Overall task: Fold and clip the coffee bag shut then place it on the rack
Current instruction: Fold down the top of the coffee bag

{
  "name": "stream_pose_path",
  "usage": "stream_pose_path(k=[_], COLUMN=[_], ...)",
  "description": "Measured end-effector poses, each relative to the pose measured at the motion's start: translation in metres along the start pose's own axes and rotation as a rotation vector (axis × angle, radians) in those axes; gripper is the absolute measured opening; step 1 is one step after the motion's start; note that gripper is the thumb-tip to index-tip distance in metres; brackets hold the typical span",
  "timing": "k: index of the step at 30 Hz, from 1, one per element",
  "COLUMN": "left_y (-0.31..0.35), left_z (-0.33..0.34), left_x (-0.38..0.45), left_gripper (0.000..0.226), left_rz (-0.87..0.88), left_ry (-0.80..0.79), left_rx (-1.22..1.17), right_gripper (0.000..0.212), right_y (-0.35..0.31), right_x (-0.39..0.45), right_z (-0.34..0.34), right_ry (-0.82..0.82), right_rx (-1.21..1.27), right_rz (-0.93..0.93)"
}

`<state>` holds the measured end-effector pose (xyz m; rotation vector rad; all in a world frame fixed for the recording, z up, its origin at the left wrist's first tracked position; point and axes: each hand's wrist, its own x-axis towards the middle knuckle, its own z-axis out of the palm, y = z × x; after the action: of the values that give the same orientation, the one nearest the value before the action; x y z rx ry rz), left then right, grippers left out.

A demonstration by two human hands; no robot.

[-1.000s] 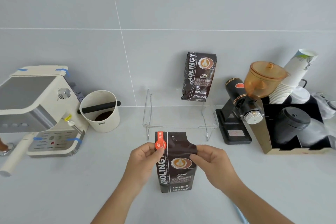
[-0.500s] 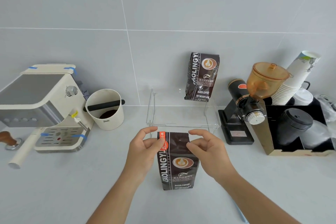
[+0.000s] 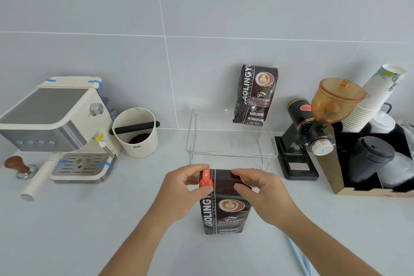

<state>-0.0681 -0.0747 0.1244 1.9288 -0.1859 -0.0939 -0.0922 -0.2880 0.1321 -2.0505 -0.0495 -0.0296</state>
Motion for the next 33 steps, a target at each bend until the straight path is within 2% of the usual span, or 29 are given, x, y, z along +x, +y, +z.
stream_pose_path(k=[4, 8, 10, 13, 18, 21, 24, 27, 33], left_y=[0.003, 0.004, 0.003, 0.000, -0.003, -0.006, -0.008, -0.010, -0.015], left_z=[-0.005, -0.011, -0.009, -0.005, 0.003, 0.007, 0.009, 0.010, 0.015], left_x=[0.001, 0.005, 0.005, 0.005, 0.008, 0.008, 0.007, 0.006, 0.007], left_gripper=[0.025, 0.003, 0.014, 0.024, 0.017, 0.013, 0.029, 0.039, 0.037], left_rz=[0.119, 0.135, 0.122, 0.029, -0.087, -0.084, -0.114, -0.108, -0.156], left_ry=[-0.036, -0.103, -0.114, -0.124, -0.106, -0.099, -0.130, -0.165, -0.143], left_rx=[0.249, 0.284, 0.238, 0.076, -0.220, -0.217, -0.202, -0.169, -0.232], right_gripper=[0.018, 0.009, 0.008, 0.014, 0.022, 0.020, 0.018, 0.019, 0.015], right_y=[-0.007, -0.010, -0.011, -0.011, -0.015, -0.014, -0.013, -0.013, -0.011], right_x=[0.000, 0.001, 0.002, 0.004, 0.011, 0.016, 0.020, 0.024, 0.035], right_z=[0.001, 0.001, 0.000, -0.001, 0.001, 0.005, 0.005, 0.004, -0.001], right_ry=[-0.019, -0.037, -0.038, -0.076, -0.060, -0.018, -0.004, -0.049, -0.191], right_rx=[-0.155, -0.218, -0.199, -0.097, 0.134, 0.230, 0.292, 0.325, 0.255], right_rz=[-0.049, -0.078, -0.062, 0.058, 0.264, 0.352, 0.407, 0.464, 0.573])
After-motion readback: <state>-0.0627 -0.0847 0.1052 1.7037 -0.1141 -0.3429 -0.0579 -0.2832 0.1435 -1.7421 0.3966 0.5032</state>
